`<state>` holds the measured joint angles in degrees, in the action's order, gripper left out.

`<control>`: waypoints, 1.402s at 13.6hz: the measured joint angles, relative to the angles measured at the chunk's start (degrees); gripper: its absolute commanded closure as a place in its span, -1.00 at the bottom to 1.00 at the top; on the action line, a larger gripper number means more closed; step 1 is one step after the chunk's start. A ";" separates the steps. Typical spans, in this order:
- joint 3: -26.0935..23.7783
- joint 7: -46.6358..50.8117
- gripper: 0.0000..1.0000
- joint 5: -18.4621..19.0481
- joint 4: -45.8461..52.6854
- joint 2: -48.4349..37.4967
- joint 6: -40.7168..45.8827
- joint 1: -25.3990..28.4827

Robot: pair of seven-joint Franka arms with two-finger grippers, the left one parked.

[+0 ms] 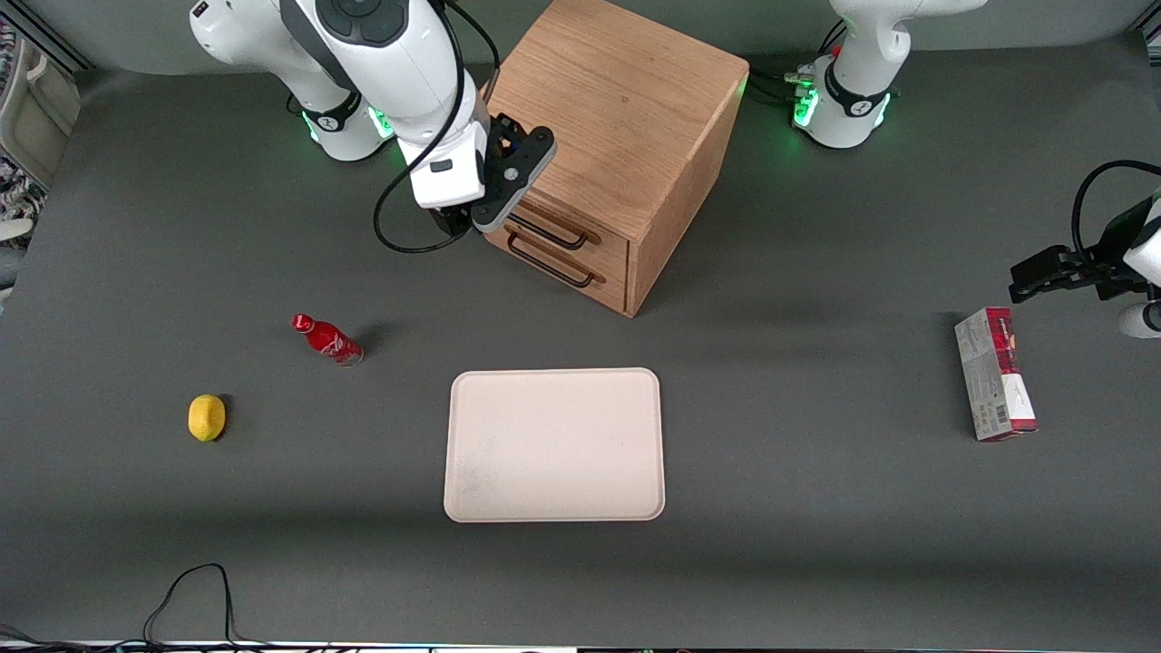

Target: Open upper drawer

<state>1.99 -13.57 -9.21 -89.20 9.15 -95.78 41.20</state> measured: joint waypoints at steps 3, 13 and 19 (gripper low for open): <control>0.18 -1.77 -1.00 -0.14 -0.55 0.51 -0.60 0.00; 0.32 -4.54 -1.00 -0.16 -11.18 1.75 -12.16 0.23; 0.31 -4.81 -1.00 -0.16 -12.25 2.56 -13.58 0.81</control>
<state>2.30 -18.38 -9.37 -101.45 11.71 -109.36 42.01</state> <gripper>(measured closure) 0.000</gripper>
